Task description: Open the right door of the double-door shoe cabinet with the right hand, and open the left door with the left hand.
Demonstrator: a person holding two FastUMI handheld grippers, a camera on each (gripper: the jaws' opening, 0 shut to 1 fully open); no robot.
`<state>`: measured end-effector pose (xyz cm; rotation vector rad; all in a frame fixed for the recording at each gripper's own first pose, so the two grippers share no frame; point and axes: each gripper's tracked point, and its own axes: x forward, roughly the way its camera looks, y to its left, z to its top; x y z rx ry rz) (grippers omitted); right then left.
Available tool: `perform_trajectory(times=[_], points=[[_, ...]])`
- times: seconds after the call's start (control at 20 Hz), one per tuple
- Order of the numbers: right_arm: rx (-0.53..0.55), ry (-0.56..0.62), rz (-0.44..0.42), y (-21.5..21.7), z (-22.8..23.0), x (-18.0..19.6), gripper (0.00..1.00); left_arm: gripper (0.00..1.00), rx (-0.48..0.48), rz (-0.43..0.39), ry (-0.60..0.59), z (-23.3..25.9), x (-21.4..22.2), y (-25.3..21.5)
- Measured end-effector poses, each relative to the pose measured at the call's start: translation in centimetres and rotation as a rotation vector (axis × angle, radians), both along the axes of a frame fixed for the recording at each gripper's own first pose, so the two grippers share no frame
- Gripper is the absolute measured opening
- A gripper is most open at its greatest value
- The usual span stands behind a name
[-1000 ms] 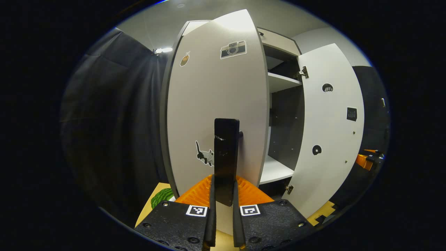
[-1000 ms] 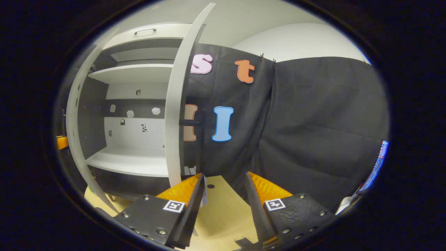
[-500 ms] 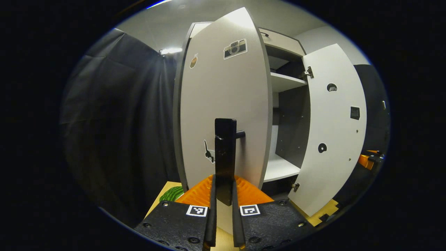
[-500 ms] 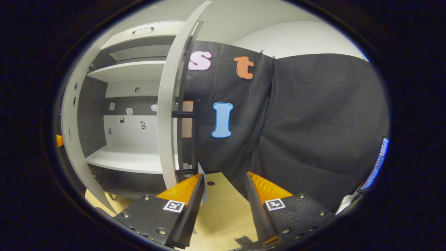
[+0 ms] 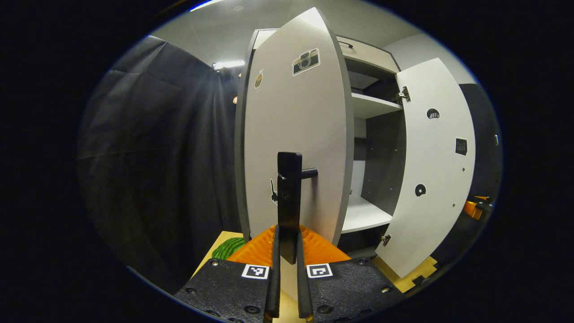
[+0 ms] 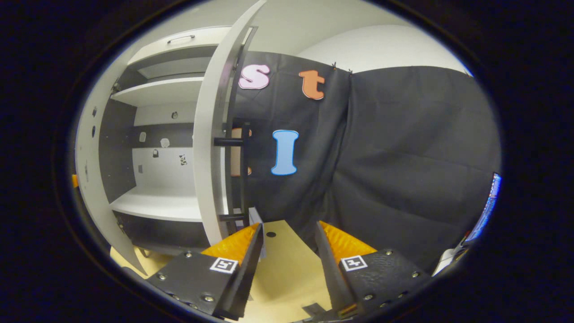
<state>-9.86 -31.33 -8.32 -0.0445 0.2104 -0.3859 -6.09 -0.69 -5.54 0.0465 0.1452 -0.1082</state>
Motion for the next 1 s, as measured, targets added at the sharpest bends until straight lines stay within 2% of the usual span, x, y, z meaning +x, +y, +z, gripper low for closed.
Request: perform_trajectory(times=[0.15, 0.2, 0.3, 0.6, 0.65, 0.7, 0.75, 0.8, 0.85, 1.0], points=[[0.005, 0.005, 0.006, 0.0, 0.0, -0.1, 0.69, 0.14, 0.000, 0.021, 0.004, 0.1, -0.3, 0.7], [0.006, 0.006, 0.007, 0.1, -0.1, -0.1, 0.66, 0.13, -0.003, 0.027, 0.008, 0.2, -0.3, 1.0], [0.008, 0.007, 0.009, 0.2, -0.2, -0.2, 0.69, 0.11, -0.001, 0.039, 0.008, 0.1, -0.6, 1.4], [0.017, 0.012, 0.007, 0.1, -0.3, -0.4, 0.69, 0.04, 0.010, 0.089, 0.013, 0.2, -1.0, 3.3], [0.022, 0.009, 0.007, 0.2, -0.3, -0.4, 0.69, 0.06, 0.014, 0.097, 0.014, 0.1, -1.0, 3.1], [0.029, 0.007, 0.008, 0.3, -0.3, -0.4, 0.66, 0.02, 0.017, 0.105, 0.015, 0.1, -1.0, 3.2], [0.034, 0.005, 0.008, 0.4, -0.3, -0.3, 0.69, 0.01, 0.019, 0.111, 0.015, 0.2, -0.9, 3.4], [0.038, 0.004, 0.008, 0.4, -0.3, -0.3, 0.66, 0.01, 0.020, 0.114, 0.014, 0.2, -0.9, 3.6], [0.040, 0.004, 0.008, 0.5, -0.4, -0.3, 0.69, 0.01, 0.018, 0.119, 0.013, 0.2, -0.9, 3.8], [0.043, 0.007, 0.010, 0.8, -0.5, -0.3, 0.69, 0.01, 0.015, 0.139, 0.007, 0.3, -0.9, 4.4]])
